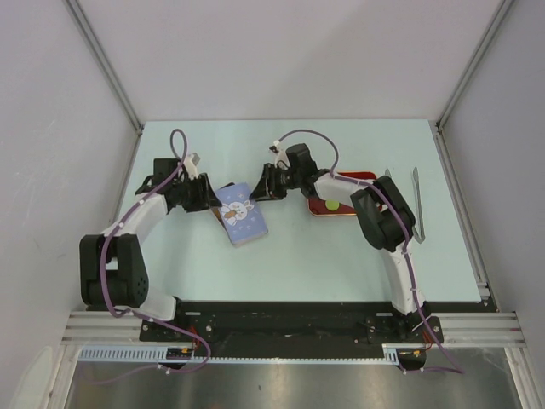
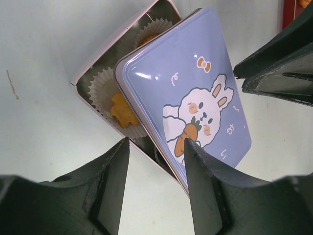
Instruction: Pack the cookies
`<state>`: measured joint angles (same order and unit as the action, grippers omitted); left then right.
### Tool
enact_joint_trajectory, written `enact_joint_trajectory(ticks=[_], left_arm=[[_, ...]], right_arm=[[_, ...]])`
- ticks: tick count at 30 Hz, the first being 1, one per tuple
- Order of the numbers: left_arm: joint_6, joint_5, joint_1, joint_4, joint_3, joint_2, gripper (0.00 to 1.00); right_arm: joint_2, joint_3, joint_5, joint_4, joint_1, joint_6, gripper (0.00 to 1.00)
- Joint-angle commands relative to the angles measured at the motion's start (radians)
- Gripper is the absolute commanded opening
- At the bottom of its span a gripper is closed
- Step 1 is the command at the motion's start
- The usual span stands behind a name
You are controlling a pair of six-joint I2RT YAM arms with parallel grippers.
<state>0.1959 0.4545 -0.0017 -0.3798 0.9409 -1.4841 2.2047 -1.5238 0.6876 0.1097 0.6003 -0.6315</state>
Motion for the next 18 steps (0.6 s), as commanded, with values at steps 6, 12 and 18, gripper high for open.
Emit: enact_joint_trajectory(ticks=[6,12,18], left_arm=[[-0.055,-0.025,0.037,-0.042,0.03,0.045,0.54],[-0.058,-0.011,0.039,-0.021,0.003,0.019,0.55],[-0.05,0.026,0.035,0.002,-0.016,-0.022,0.56]], right_arm=[[0.042,-0.104,-0.003,-0.036,0.018,0.044,0.41],[0.066,-0.15,-0.003,-0.064,0.026,0.055,0.41],[0.084,-0.176,-0.011,-0.085,0.027,0.075,0.41]])
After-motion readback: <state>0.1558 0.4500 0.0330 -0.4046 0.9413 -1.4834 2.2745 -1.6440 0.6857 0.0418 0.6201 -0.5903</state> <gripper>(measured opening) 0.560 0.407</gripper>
